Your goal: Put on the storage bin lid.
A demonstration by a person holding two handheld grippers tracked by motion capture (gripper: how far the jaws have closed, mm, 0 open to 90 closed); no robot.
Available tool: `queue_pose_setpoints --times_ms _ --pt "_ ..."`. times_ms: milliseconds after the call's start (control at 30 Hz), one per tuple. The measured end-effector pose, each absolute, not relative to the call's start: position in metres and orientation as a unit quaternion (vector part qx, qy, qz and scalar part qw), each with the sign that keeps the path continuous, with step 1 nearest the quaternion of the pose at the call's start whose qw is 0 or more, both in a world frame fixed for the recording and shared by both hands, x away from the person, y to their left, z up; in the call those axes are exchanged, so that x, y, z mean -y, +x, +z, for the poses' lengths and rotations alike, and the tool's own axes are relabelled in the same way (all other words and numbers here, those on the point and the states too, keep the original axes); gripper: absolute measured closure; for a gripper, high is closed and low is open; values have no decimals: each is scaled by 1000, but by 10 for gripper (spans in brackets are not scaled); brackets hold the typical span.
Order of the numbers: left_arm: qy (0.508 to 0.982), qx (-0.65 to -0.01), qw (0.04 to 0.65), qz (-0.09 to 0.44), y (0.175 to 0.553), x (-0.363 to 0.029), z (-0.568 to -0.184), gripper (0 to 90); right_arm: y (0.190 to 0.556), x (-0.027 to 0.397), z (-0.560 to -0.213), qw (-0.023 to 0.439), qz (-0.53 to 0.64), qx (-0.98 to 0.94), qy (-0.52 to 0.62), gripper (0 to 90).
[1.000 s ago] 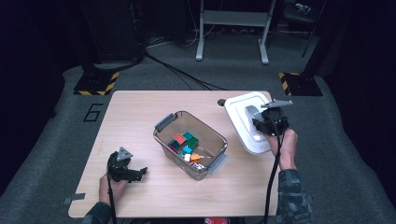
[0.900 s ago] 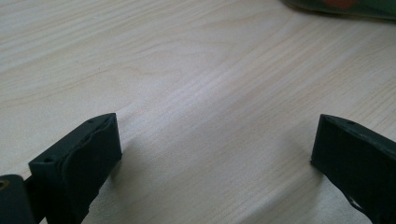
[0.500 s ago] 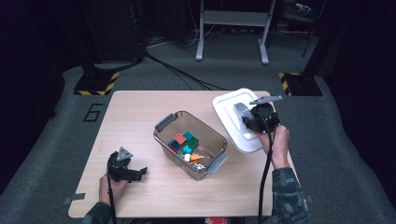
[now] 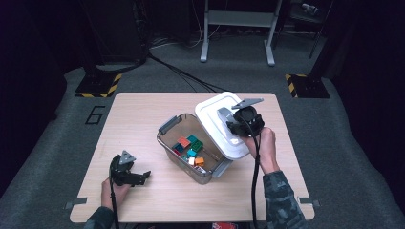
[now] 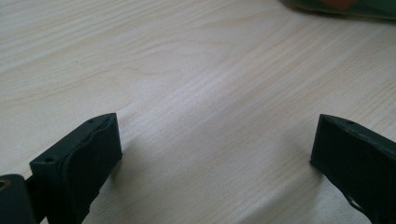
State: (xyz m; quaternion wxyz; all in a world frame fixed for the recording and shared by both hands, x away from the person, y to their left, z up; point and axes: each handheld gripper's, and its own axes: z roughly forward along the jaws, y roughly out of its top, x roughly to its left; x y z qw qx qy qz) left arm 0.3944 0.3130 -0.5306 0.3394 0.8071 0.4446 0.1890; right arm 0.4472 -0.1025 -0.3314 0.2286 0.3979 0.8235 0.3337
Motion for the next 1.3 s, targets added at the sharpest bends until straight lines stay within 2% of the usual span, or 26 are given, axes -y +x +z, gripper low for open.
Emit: queue_pose_setpoints --times_ms 967,1300 --pt "809 -443 338 189 394 -313 -530 15 441 28 -354 166 337 -870 320 670" --pt "808 -444 339 189 394 -313 -531 15 438 12 -364 164 321 -884 297 669"
